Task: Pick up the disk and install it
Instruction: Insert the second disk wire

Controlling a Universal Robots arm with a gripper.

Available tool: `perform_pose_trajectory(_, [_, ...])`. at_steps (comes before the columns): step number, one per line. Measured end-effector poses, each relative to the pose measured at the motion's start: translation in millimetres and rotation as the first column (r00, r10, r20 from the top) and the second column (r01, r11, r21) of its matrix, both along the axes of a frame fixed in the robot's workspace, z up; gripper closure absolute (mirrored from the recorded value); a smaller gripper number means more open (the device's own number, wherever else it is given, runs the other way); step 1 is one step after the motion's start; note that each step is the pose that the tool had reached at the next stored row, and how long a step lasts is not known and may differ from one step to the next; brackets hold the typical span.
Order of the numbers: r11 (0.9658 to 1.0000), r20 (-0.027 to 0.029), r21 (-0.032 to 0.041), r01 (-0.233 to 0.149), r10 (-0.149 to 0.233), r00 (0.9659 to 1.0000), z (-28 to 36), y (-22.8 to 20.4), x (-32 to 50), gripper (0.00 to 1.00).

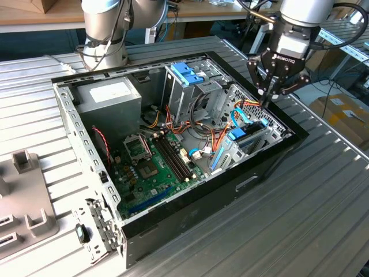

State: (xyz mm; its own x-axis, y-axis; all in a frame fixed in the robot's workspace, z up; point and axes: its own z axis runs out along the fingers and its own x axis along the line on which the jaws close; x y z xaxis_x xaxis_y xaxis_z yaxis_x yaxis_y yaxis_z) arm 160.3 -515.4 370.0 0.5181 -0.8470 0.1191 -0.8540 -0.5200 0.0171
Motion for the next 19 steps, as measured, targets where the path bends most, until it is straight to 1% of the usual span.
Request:
perform_pose_trajectory(2, [0.9994,0.0000,-0.0001,0.036,-0.036,0.9994,-0.2,0.0,0.0,0.84])
perform_pose_trajectory(3, [0.9993,0.0001,-0.0001,0.038,-0.038,0.9993,-0.2,0.0,0.0,0.84])
perform_pose_trajectory(15, [0.9992,0.0000,0.0000,0.040,-0.040,0.9992,-0.2,0.0,-0.1,0.84])
perform_pose_trajectory(17, [0.9992,0.0000,0.0003,0.040,-0.040,0.9992,-0.3,0.0,-0.8,0.84])
perform_pose_trajectory(19, [0.9992,-0.0001,0.0003,0.040,-0.040,0.9992,-0.3,0.0,-3.5,0.84])
